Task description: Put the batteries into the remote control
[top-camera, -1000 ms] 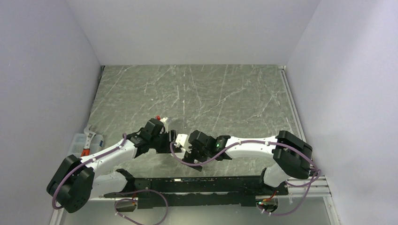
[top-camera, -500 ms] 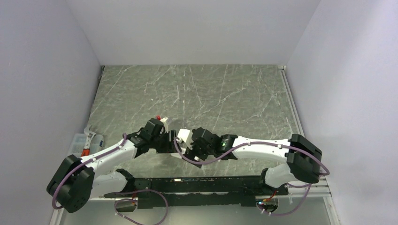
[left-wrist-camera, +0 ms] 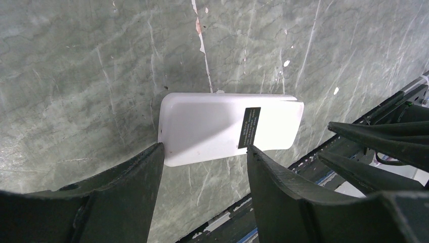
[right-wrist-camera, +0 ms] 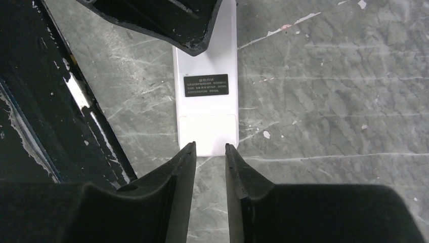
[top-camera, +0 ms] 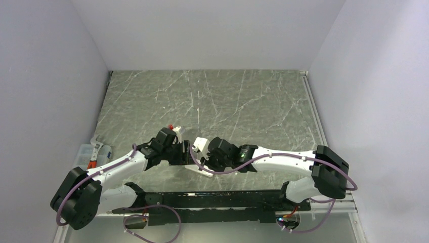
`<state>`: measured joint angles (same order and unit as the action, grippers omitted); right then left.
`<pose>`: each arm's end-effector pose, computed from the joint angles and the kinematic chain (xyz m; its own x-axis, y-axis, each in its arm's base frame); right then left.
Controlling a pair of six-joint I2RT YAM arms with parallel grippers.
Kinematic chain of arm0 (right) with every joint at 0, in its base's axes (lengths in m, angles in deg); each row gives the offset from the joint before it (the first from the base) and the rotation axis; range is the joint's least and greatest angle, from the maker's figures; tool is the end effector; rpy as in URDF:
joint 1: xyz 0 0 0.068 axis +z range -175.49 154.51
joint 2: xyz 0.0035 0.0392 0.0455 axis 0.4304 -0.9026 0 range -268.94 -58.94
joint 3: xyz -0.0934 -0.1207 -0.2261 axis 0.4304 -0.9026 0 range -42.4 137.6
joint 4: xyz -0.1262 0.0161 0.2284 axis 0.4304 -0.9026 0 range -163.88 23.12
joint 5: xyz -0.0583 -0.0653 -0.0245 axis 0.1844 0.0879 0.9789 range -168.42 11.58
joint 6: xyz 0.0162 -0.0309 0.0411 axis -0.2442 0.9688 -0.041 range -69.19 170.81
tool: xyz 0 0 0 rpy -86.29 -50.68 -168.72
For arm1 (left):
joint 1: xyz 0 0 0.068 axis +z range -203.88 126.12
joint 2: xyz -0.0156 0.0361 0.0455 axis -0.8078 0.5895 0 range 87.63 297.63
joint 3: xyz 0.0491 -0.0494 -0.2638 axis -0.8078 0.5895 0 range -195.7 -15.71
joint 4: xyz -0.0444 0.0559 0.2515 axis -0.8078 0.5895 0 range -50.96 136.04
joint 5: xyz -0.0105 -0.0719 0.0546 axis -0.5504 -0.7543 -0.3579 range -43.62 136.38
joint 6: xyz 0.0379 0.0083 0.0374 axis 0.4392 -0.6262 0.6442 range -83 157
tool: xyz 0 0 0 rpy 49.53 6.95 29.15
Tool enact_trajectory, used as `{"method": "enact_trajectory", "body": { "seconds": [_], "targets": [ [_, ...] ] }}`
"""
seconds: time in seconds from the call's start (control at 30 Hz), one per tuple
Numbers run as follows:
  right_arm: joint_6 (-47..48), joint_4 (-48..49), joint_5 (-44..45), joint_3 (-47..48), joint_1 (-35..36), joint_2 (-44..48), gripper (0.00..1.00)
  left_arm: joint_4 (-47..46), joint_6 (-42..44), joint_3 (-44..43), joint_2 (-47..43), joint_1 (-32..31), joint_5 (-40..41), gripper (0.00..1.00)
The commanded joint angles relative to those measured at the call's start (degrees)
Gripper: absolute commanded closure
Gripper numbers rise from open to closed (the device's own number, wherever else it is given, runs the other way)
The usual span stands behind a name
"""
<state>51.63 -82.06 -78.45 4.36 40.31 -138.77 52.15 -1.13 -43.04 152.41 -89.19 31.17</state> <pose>0.1165 0.2595 0.2081 -0.2928 -0.6863 -0.6658 -0.9166 0.3998 -0.0091 0.1637 -0.1274 0.1674 -0.9240 -0.0757 -0.3748 0.1566 0.8193 -0.5516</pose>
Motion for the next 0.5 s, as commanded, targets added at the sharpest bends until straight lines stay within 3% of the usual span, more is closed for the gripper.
{"method": "enact_trajectory", "body": {
  "seconds": [0.0,0.23,0.47],
  "targets": [
    [-2.5,0.1,-0.4,0.1,-0.2,-0.6,0.72,-1.5,0.5,0.3,0.0,0.0,-1.8,0.34],
    [-3.4,-0.8,-1.9,0.1,-0.4,-3.1,0.85,-1.3,0.5,0.3,0.0,0.0,-1.9,0.35],
    [-4.5,-1.1,-2.3,-0.2,-0.8,-3.5,0.87,-1.2,0.6,0.1,-0.1,0.0,-2.0,0.35]
  ]
}}
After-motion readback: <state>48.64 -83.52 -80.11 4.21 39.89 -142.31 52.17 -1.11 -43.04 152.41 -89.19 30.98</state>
